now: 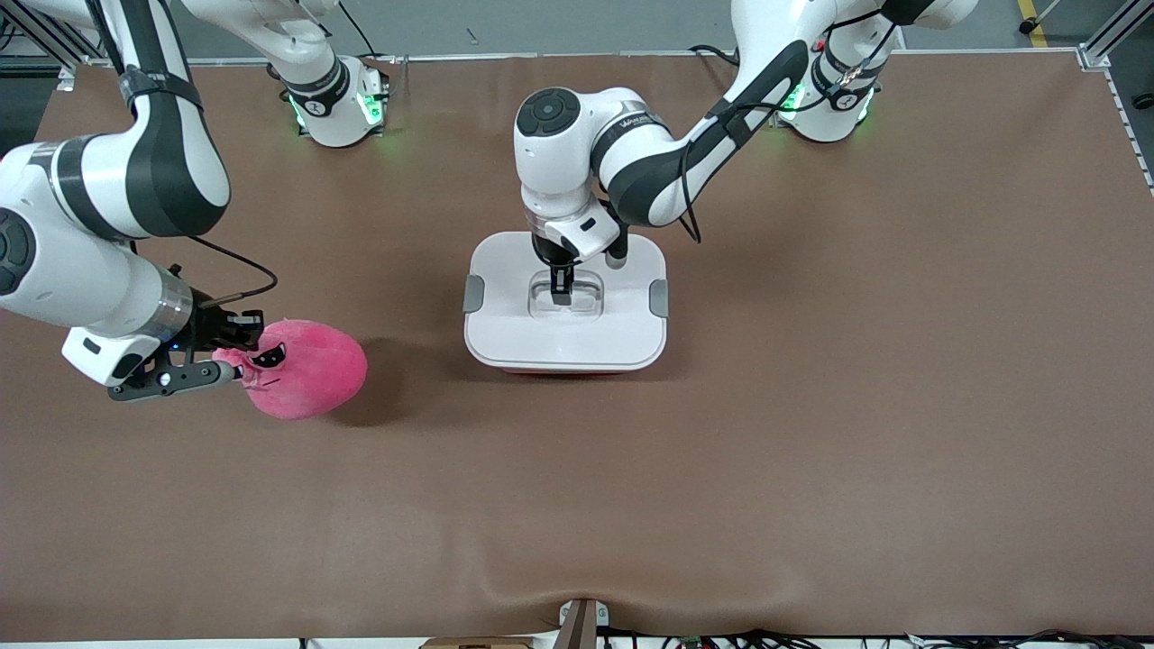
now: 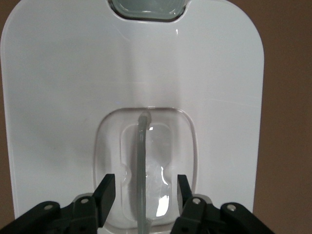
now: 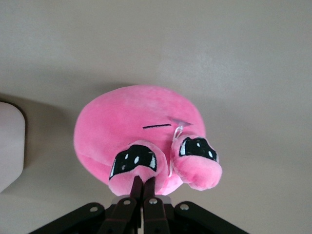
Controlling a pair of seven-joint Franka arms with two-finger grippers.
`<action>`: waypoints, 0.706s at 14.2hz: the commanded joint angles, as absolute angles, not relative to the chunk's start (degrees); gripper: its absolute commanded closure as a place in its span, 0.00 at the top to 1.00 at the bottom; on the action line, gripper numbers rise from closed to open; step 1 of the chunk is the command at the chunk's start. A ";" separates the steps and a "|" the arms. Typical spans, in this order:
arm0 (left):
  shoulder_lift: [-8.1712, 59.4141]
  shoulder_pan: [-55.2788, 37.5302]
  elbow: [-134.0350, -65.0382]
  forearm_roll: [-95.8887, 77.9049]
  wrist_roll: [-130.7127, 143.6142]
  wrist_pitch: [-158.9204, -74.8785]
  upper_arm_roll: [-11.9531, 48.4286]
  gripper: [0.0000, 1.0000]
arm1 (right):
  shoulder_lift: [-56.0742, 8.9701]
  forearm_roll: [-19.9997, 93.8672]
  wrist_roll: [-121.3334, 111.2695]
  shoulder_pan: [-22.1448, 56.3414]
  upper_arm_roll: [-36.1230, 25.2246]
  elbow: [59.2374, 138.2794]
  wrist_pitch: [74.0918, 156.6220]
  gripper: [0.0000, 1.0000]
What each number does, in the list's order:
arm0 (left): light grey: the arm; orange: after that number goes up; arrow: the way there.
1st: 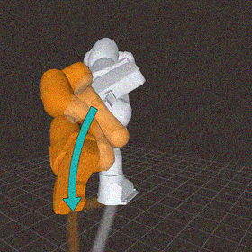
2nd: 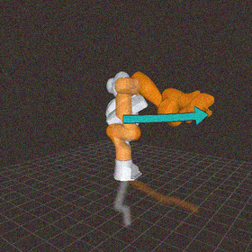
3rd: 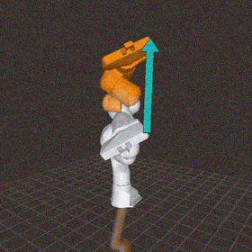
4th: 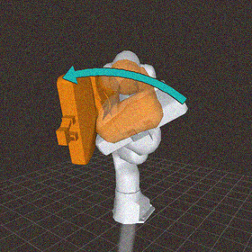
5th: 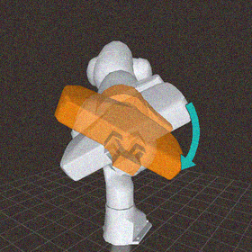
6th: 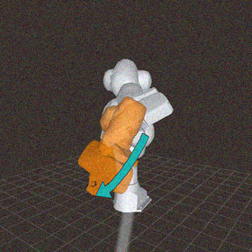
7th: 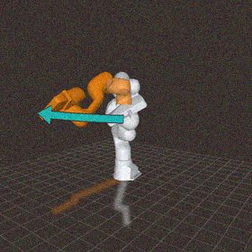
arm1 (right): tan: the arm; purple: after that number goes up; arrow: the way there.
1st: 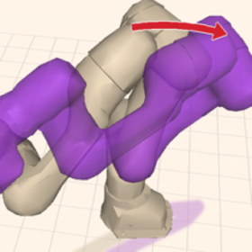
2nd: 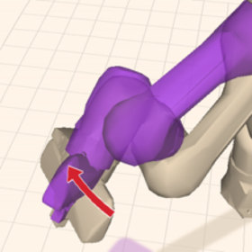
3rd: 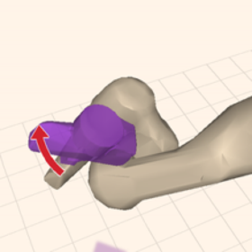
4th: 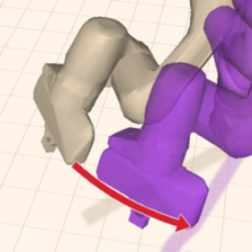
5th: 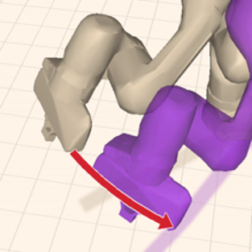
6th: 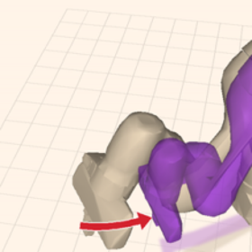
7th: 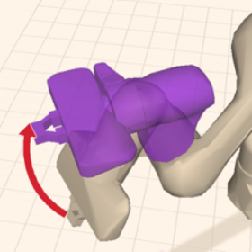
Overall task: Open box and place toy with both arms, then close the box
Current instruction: 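Grasp the lid handle with the left gripper while the right gripper grasps the toy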
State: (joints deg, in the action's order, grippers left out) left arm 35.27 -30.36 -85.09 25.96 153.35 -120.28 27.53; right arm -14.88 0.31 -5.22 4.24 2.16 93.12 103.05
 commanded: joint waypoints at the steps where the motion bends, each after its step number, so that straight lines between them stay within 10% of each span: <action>1: 36.56 -30.94 -83.67 27.33 152.76 -120.76 27.25 0.49 | -13.19 0.09 -7.72 4.39 2.02 92.90 101.95 0.00; 10: 35.86 -30.67 -83.67 26.63 152.31 -119.97 27.42 0.12 | -13.01 0.26 -13.44 5.36 1.93 87.98 98.09 0.00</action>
State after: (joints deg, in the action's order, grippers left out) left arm 35.67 -30.39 -84.65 25.96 152.65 -120.39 27.54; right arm -13.61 0.31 -11.12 4.67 2.19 89.71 99.40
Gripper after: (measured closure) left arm 0.758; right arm 0.969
